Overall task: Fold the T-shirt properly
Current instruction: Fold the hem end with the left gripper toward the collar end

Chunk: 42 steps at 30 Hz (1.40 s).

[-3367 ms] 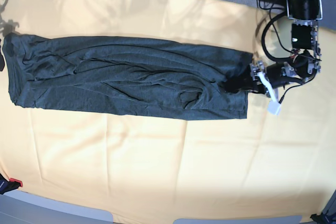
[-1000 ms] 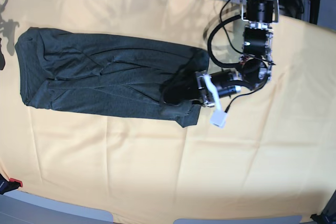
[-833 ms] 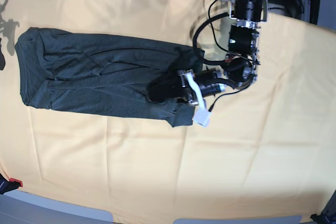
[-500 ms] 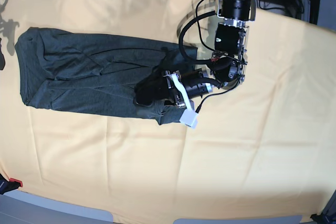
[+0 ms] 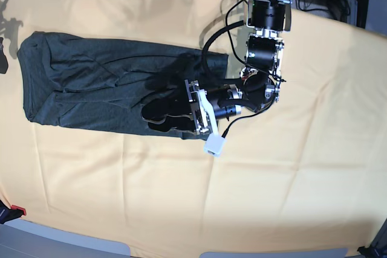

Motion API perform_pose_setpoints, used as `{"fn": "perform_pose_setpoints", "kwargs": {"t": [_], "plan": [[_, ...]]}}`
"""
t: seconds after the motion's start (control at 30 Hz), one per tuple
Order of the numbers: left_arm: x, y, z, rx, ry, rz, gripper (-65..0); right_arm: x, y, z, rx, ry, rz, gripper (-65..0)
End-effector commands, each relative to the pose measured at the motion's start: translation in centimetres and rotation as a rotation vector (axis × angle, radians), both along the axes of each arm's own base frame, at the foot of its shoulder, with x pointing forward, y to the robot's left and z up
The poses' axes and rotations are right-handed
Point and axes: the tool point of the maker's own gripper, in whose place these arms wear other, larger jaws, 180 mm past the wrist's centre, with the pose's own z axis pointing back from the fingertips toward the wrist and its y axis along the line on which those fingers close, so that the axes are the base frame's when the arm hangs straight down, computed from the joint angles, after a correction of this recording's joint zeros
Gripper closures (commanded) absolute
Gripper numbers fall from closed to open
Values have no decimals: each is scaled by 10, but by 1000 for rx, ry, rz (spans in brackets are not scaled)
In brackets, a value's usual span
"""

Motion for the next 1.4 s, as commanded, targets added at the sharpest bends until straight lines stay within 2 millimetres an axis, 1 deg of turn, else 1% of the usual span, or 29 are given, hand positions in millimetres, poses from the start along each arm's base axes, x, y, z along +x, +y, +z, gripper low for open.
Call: {"fn": "perform_pose_setpoints", "kwargs": {"t": [0.0,0.03,0.07,0.1,0.13,0.23,0.33,0.4,0.5,0.57,0.63,0.73,0.9,1.0,1.1,1.23,1.37], "plan": [[2,-1,24,-64,-49,-18,-389,7,-5,17,-26,-45,10,-437],[2,0,29,-81,-52,-26,-345,7,-5,17,-26,-45,10,-437],[4,0,32,-90,-57,-22,-258,7,-5,17,-26,-45,10,-437],[7,2,34,-90,-64,-15,-136,7,-5,17,-26,-46,10,-437],[10,5,34,-81,-71,-2,0,7,-5,17,-27,-46,10,-437],[31,23,31,-13,-99,82,0,7,-4,17,-25,-48,11,-437],[55,54,31,47,-125,187,0,8,-3,19,-18,-56,18,-437],[67,78,30,90,-139,254,0,8,-2,19,-19,-57,20,-437],[76,102,13,216,-148,304,0,8,-2,19,-19,-57,20,-437],[78,108,-4,325,-153,307,0,8,-2,19,-19,-57,20,-437],[78,110,-20,422,-130,295,0,8,-2,19,-19,-57,20,-437],[71,104,-38,516,-108,239,0,8,-2,19,-19,-57,20,-437],[46,81,-68,660,-107,74,0,8,-2,19,-19,-57,20,-437],[36,70,-79,710,-121,17,0,8,-2,19,-19,-57,20,-437],[28,57,-75,670,-132,-28,0,8,-2,19,-19,-57,20,-437],[17,40,-52,521,-171,-81,0,8,-2,19,-19,-57,20,-437],[10,25,-32,386,-154,-94,0,8,-2,19,-19,-57,20,-437]]}}
